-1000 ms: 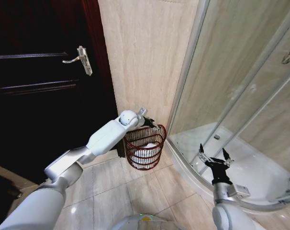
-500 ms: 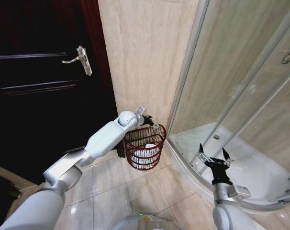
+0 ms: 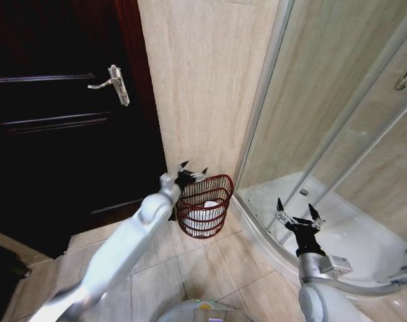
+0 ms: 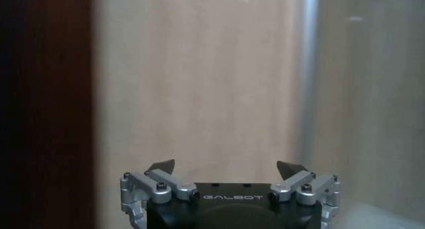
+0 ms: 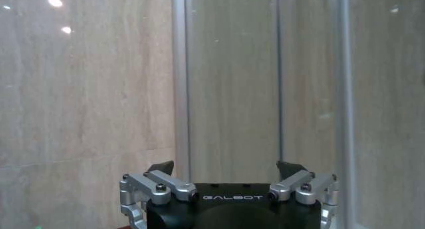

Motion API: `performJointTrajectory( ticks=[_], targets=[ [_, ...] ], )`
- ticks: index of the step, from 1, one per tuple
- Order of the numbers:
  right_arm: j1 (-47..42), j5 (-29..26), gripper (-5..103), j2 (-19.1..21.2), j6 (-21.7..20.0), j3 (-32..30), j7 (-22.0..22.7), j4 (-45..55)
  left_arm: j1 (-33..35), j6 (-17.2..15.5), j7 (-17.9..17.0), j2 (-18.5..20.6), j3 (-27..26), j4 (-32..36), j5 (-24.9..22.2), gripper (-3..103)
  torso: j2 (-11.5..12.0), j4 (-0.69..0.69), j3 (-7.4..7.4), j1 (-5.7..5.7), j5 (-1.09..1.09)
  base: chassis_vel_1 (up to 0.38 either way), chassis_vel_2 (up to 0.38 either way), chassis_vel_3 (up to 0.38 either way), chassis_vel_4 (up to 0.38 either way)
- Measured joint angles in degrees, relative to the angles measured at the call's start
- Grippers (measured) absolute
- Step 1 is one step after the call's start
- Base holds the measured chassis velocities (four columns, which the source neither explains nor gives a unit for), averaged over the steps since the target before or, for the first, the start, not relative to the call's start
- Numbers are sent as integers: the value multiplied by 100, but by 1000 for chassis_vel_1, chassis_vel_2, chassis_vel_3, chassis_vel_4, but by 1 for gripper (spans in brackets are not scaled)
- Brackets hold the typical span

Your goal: Discard the used towel into the hamper.

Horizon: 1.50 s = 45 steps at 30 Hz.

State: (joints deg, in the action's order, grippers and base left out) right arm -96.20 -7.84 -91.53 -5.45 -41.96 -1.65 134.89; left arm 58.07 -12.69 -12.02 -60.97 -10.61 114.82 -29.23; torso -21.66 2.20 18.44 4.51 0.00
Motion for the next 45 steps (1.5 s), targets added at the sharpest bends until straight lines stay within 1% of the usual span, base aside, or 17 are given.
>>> performJointTrajectory(
  ticks=[2, 3, 5, 7, 8, 11, 13, 15, 16, 18, 19, 22, 23, 26, 31, 35, 45],
  targets=[
    [32, -13, 100, 53, -79, 12, -48, 23, 831, 292, -159, -240, -523, 258, 314, 100, 0, 0, 1, 0, -2, 0, 0, 0, 0],
    [32, -13, 100, 53, -79, 12, -48, 23, 831, 292, -159, -240, -523, 258, 314, 100, 0, 0, 1, 0, -2, 0, 0, 0, 0],
    [57, -86, 100, 131, -186, 4, -73, 67, 1571, 659, -272, -567, -902, 444, 754, 100, 0, -1, 0, 0, -1, 0, 0, 0, 0],
    [61, -162, 100, 194, -275, -15, -133, 117, 2016, 900, -308, -825, -1179, 545, 1085, 100, 0, 0, 0, 1, -2, 0, 0, 0, 0],
    [61, -162, 100, 194, -275, -15, -133, 117, 2016, 900, -308, -825, -1179, 545, 1085, 100, 0, 0, 0, 1, -2, 0, 0, 0, 0],
    [89, -240, 100, 261, -332, -33, -212, 168, 2666, 1216, -418, -1280, -1643, 758, 1557, 100, -1, -1, 1, 0, 0, 0, 0, 0, 0],
    [87, -277, 100, 282, -333, -38, -258, 181, 2946, 1325, -573, -1508, -1819, 885, 1735, 100, -1, -1, 1, 1, 0, 0, 0, 0, 0],
    [84, -284, 100, 286, -333, -39, -266, 185, 2997, 1337, -596, -1553, -1851, 913, 1759, 100, -1, -1, 1, 1, 0, 0, 0, 0, 0],
    [61, -295, 100, 299, -329, -49, -297, 194, 3176, 1373, -654, -1734, -1981, 1011, 1828, 100, -1, -1, 1, 1, 0, 0, 0, 0, 0],
    [36, -295, 100, 306, -317, -63, -325, 200, 3306, 1402, -647, -1861, -2088, 1076, 1850, 100, -1, -2, 1, 1, 0, 0, 0, 0, 0],
    [11, -291, 100, 309, -301, -78, -343, 207, 3481, 1431, -505, -1967, -2246, 1159, 1818, 100, -1, -2, 1, 1, 0, 0, 0, 0, 0],
    [-6, -247, 100, 283, -294, -108, -367, 222, 3722, 1510, -6, -2002, -2601, 1261, 1544, 100, -1, -1, 1, 1, 0, 0, 0, 0, 0],
    [-6, -247, 100, 283, -294, -108, -367, 222, 3722, 1510, -6, -2002, -2601, 1261, 1544, 100, -1, -1, 1, 1, 0, 0, 0, 0, 0],
    [-42, -180, 100, 186, -363, -150, -512, 296, 3888, 1475, 334, -1874, -2836, 1471, 1237, 100, -1, -1, 2, 2, 0, 0, 0, 0, 0],
    [-50, -148, 100, 145, -411, -151, -529, 355, 3871, 1264, 446, -1824, -2878, 1751, 1072, 100, -1, -1, 2, 1, 0, 0, 0, 0, 0],
    [-136, -148, 100, 123, -439, -168, -524, 420, 3728, 1174, 445, -1740, -2825, 1744, 1081, 100, -1, -2, 2, 2, 0, 0, 0, 0, 0],
    [-363, 78, 100, 40, -561, -200, -577, 563, 3579, 1132, 443, -1689, -2685, 1701, 1228, 100, -1, -1, 2, 2, 0, 0, 0, 0, 0]
  ],
)
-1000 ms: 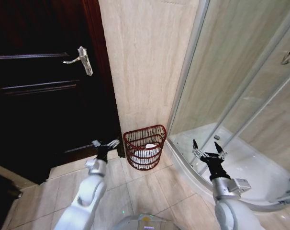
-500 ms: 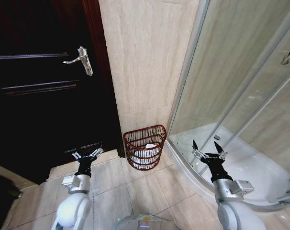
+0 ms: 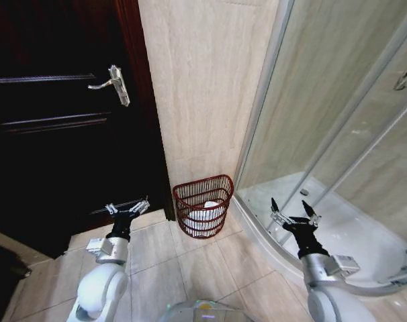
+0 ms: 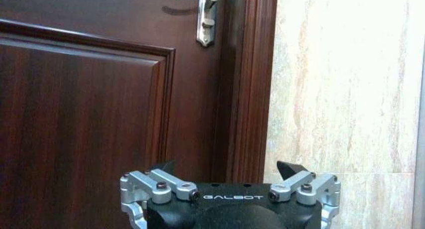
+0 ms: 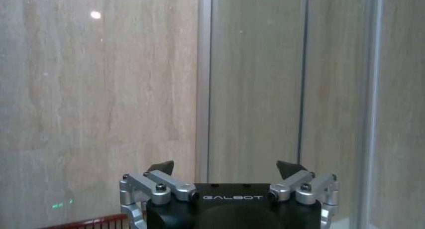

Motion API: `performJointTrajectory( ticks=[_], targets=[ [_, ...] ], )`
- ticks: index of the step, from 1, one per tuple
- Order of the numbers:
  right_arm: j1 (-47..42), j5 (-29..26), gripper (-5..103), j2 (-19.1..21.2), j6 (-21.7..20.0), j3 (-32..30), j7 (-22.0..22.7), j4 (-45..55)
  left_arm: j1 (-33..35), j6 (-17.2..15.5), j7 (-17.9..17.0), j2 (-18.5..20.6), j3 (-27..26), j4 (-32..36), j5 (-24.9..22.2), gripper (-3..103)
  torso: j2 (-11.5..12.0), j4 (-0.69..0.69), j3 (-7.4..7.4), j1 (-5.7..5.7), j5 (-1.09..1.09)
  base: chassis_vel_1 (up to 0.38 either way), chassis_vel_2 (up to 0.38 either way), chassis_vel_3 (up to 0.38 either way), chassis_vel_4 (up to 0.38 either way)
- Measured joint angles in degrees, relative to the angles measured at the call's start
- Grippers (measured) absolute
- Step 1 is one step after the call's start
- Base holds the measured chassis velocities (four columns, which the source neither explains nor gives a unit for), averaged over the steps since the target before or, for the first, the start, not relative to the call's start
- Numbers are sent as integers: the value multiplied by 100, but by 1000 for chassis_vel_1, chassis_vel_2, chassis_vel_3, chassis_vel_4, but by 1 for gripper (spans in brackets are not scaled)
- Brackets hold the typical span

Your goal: Discard the used towel into the hamper.

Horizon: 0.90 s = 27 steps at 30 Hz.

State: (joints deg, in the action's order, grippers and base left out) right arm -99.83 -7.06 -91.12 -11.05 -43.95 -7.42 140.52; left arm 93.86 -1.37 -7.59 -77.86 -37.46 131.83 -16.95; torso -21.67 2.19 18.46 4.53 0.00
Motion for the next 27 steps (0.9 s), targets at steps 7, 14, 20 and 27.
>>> performJointTrajectory(
  ticks=[7, 14, 20, 27],
  targets=[
    [-153, 62, 100, -9, -12, -38, 7, 63, 34, 161, -26, -36, 13, -41, 52, 100, 0, 0, 0, 0, 0, 0, 0, 0, 0],
    [-294, 82, 100, -75, 112, -6, 8, 118, 80, 186, -17, -30, 24, -23, 106, 100, 0, 0, 0, 0, 0, 59, -58, -60, 51],
    [-371, 85, 100, -96, 206, -2, 2, 150, 91, 209, 15, -17, 44, -28, 127, 100, -1, 0, 0, -1, 0, 60, -64, -53, 72],
    [-382, 74, 100, -98, 250, 1, 1, 152, 74, 216, 37, -13, 100, -45, 142, 100, -1, 0, 0, 0, 0, 23, -20, -23, 31]
  ],
)
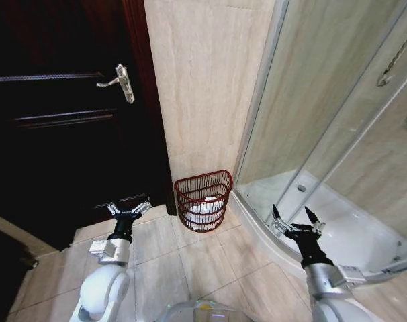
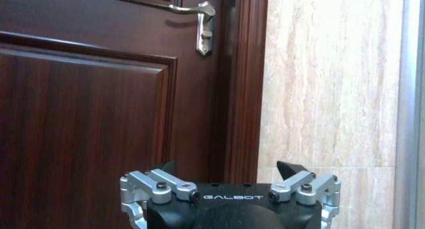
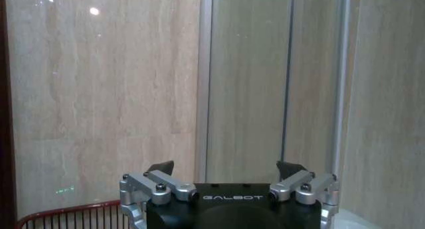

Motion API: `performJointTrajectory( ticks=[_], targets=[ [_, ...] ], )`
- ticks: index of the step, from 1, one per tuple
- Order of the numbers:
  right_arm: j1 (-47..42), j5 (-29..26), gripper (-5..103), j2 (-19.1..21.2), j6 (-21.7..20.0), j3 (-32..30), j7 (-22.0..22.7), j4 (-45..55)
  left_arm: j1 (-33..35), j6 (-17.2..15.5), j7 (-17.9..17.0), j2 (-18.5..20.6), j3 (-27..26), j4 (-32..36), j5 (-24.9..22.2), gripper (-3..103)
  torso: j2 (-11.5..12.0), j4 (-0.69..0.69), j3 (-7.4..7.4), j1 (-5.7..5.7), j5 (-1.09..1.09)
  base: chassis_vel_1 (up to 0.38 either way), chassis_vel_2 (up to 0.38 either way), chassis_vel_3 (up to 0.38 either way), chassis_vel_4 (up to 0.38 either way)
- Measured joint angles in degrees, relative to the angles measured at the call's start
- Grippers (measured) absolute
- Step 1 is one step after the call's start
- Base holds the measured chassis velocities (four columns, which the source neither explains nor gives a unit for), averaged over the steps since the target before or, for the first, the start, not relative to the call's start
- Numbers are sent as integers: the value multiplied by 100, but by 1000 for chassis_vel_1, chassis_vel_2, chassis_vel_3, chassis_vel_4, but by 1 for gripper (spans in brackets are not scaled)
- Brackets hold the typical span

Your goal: Discard the used towel into the hamper.

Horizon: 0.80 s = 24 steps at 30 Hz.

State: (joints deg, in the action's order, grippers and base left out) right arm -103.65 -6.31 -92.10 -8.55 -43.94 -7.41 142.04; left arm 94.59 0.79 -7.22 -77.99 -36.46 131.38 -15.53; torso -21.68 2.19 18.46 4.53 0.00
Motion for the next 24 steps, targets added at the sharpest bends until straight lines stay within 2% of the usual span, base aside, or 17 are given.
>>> performJointTrajectory(
  ticks=[24],
  targets=[
    [69, -9, 100, 1, 58, 26, -27, -120, -109, -22, 55, -21, 184, -145, 85, 100, 0, 0, 0, 0, 0, 56, -51, -53, 47]
  ],
)
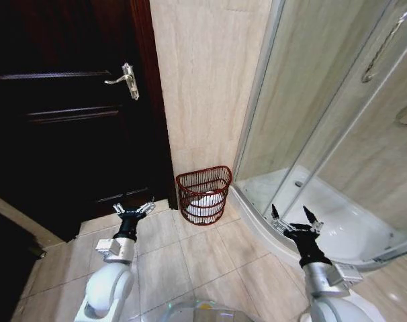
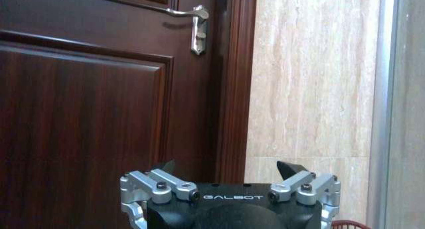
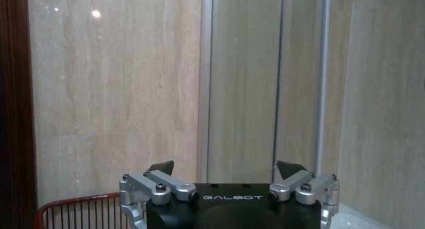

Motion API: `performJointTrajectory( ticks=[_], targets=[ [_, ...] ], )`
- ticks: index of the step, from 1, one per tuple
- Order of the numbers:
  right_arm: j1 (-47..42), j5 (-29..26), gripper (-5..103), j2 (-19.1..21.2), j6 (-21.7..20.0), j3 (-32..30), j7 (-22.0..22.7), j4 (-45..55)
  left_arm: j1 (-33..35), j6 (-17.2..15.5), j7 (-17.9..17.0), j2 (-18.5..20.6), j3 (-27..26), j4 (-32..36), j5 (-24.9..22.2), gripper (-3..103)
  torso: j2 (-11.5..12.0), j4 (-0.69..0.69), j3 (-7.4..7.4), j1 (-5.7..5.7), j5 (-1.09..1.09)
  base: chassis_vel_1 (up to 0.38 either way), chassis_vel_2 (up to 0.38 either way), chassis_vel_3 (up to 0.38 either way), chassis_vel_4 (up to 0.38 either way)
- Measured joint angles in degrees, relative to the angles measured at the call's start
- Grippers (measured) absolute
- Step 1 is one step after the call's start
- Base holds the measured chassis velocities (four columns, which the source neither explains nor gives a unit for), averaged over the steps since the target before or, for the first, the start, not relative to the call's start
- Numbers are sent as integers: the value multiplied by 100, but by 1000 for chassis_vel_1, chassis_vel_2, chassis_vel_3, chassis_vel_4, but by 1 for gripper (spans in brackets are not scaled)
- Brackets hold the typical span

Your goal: Discard the used towel into the hamper.

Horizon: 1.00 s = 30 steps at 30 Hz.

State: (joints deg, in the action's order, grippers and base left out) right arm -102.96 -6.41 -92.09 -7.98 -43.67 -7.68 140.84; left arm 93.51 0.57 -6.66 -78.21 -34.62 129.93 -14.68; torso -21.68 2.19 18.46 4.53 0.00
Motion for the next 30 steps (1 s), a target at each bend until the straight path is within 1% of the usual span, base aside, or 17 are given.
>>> performJointTrajectory(
  ticks=[5, 12, 23, 30],
  targets=[
    [-6, -1, 100, -2, 15, 0, -7, -7, -18, 0, 1, -1, 35, -24, 13, 100, 0, 0, 0, 0, 0, 68, -55, -60, 66],
    [-25, 0, 100, -4, 111, 9, -96, -29, -37, 5, -3, 16, 48, -49, 19, 100, 0, 0, 0, 0, 0, 43, -48, -46, 56],
    [-161, 39, 100, -5, 264, 28, -111, -34, -2, 39, -1, 44, 59, -53, 18, 100, 0, 0, 0, 0, 0, 49, -56, -58, 48],
    [-201, 13, 100, -5, 323, -17, -94, -21, 11, 30, 4, 45, 87, -53, 143, 100, 0, 0, 0, 0, 0, 64, -65, -59, 59]
  ],
)
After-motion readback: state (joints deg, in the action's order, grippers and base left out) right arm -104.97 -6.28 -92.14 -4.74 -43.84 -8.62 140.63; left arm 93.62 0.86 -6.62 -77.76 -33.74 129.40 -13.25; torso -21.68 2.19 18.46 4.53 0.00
